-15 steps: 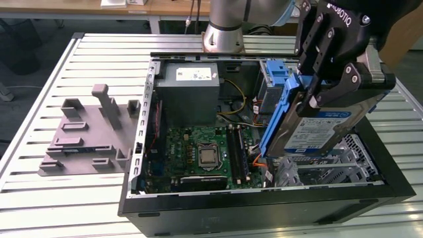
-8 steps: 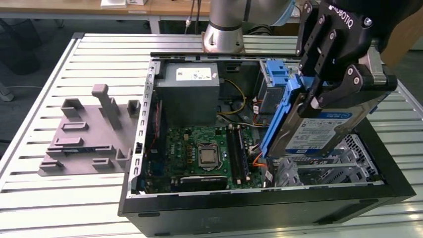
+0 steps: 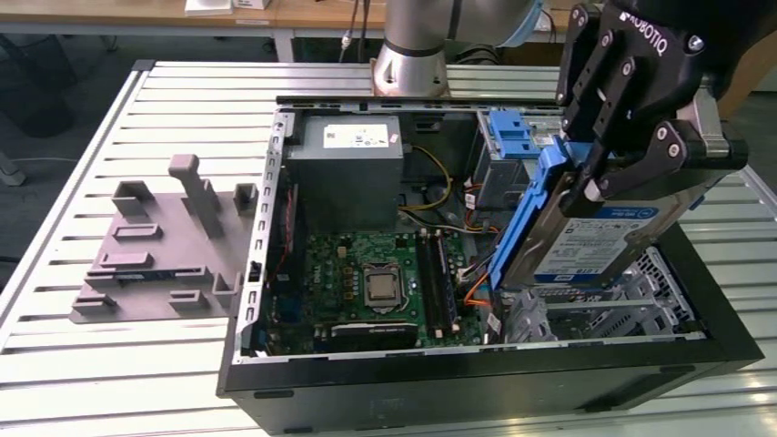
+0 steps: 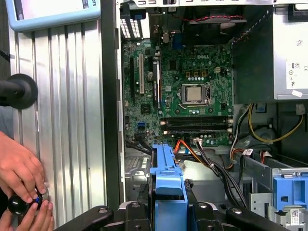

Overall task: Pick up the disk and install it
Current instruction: 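Insert the disk into the insertion slot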

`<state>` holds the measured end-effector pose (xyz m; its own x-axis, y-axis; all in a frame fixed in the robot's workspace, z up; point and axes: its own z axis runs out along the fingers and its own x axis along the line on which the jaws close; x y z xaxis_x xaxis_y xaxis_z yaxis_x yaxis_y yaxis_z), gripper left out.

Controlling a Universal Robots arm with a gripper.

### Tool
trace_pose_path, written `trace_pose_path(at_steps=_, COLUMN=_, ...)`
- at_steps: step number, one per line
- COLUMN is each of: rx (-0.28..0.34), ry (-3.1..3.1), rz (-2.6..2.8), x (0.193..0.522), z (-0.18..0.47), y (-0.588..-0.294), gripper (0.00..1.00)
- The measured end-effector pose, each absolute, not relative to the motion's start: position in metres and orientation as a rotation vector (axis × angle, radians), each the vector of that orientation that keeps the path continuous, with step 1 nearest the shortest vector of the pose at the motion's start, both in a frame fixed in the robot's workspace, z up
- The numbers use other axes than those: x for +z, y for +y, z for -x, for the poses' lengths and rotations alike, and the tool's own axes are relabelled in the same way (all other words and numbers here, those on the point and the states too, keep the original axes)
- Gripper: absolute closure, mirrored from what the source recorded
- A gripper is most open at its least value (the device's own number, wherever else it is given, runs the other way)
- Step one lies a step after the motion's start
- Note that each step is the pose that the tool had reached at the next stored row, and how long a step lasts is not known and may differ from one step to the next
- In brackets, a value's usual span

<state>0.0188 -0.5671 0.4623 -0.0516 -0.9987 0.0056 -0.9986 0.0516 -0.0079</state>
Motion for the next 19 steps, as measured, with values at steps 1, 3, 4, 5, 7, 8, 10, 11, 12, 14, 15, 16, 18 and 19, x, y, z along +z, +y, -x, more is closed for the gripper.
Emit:
trace_pose_path(at_steps=1, rx=-0.015, ry=2.277, rz=2.162, x=0.4623, z=-0.0188, y=-0.5671, gripper=0.64)
trace_pose_path(at_steps=3, rx=-0.015, ry=2.277, rz=2.162, x=0.4623, z=-0.0188, y=-0.5671, gripper=0.64)
trace_pose_path(at_steps=4, rx=-0.015, ry=2.277, rz=2.162, x=0.4623, z=-0.0188, y=-0.5671, gripper=0.64)
trace_pose_path(at_steps=5, rx=-0.016, ry=2.277, rz=2.162, x=0.4623, z=-0.0189, y=-0.5671, gripper=0.64)
trace_pose_path(at_steps=7, rx=-0.021, ry=2.274, rz=2.16, x=0.4622, z=-0.0189, y=-0.5671, gripper=0.64)
trace_pose_path(at_steps=8, rx=-0.024, ry=2.272, rz=2.158, x=0.4621, z=-0.0189, y=-0.5671, gripper=0.64)
trace_pose_path(at_steps=10, rx=-0.029, ry=2.27, rz=2.156, x=0.4621, z=-0.019, y=-0.5671, gripper=0.64)
trace_pose_path(at_steps=11, rx=-0.029, ry=2.27, rz=2.156, x=0.4621, z=-0.0192, y=-0.5671, gripper=0.64)
trace_pose_path(at_steps=12, rx=-0.029, ry=2.27, rz=2.156, x=0.4619, z=-0.0195, y=-0.5671, gripper=0.64)
trace_pose_path(at_steps=14, rx=-0.03, ry=2.27, rz=2.155, x=0.4615, z=-0.0211, y=-0.5671, gripper=0.64)
trace_pose_path(at_steps=15, rx=-0.029, ry=2.27, rz=2.155, x=0.4608, z=-0.0229, y=-0.5671, gripper=0.64)
trace_pose_path(at_steps=16, rx=-0.03, ry=2.27, rz=2.156, x=0.4605, z=-0.0235, y=-0.5671, gripper=0.64)
trace_pose_path(at_steps=18, rx=-0.03, ry=2.27, rz=2.156, x=0.4597, z=-0.0251, y=-0.5671, gripper=0.64)
trace_pose_path(at_steps=19, rx=-0.03, ry=2.27, rz=2.156, x=0.4591, z=-0.0263, y=-0.5671, gripper=0.64)
